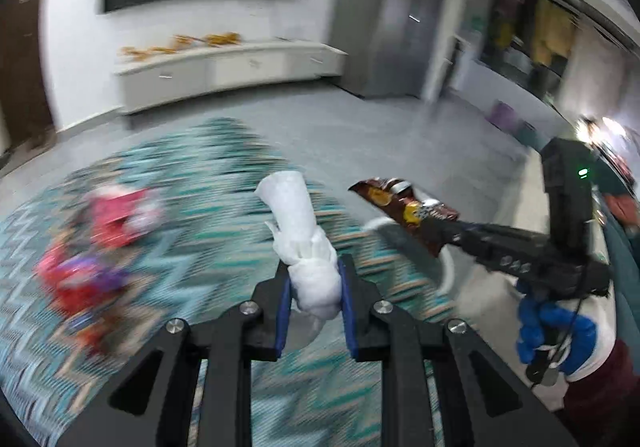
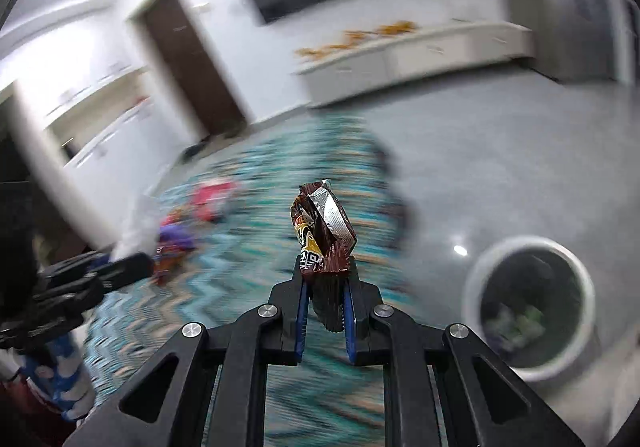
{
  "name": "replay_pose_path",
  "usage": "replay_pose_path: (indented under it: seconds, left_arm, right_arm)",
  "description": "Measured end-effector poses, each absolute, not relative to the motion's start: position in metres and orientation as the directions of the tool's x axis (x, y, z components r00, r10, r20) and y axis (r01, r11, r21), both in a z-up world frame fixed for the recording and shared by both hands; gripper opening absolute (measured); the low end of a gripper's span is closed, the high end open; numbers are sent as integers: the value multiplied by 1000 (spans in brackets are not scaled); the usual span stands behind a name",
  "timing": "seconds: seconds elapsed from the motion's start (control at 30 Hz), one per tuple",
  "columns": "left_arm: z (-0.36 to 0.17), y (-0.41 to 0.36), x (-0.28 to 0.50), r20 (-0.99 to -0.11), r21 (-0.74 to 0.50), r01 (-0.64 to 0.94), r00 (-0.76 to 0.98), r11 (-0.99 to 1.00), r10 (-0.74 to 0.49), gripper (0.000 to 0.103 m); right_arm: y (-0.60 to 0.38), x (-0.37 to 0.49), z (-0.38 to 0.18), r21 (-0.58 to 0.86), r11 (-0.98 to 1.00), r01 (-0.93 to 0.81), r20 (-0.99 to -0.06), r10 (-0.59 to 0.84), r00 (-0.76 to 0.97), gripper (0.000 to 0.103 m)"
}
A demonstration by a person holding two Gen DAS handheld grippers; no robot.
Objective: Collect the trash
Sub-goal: 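Carry the tissue and brown wrapper to the bin and release both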
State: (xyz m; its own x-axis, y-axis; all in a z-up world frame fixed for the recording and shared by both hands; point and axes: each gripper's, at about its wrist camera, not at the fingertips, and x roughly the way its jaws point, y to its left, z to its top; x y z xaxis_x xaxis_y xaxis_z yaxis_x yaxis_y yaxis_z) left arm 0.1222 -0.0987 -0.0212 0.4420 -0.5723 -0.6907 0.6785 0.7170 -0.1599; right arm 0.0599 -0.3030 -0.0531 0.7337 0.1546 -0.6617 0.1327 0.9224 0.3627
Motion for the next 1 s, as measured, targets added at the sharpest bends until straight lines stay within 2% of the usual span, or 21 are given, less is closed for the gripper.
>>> replay_pose_path:
  seconds: [0.07, 0.2, 0.47, 0.53, 0.63, 0.77, 1.0]
  left_arm:
    - [-30, -152, 129, -713, -183, 729, 364, 660, -600, 21]
    - [-51, -231, 138, -747, -200, 778, 273, 596, -606, 21]
    - [-96, -340, 174, -800, -301, 786, 101, 540, -592, 26]
    - [-105, -353, 184, -803, -338, 770, 64, 542, -592, 31]
    - [-114, -367, 193, -801, -376, 750, 32, 545, -598, 49]
    - [-112, -364, 194, -795, -381, 743, 41, 550, -606, 49]
    - [-79, -310, 187, -774, -292, 724, 205, 625, -599, 49]
  right_arm:
    - [-344, 53, -72, 337, 909, 247, -704, 69, 707, 15]
    - [-402, 54, -107, 326, 864, 383, -763, 0, 647, 15]
    - [-462, 75, -157, 319, 803, 504, -815, -39, 578, 25]
    - [-474, 76, -166, 306, 789, 533, -827, -57, 559, 33]
    - [-482, 72, -170, 288, 778, 558, -835, -81, 545, 38]
    - [-483, 64, -164, 270, 778, 568, -835, -105, 540, 39]
    - [-462, 48, -129, 289, 794, 535, -794, -114, 598, 39]
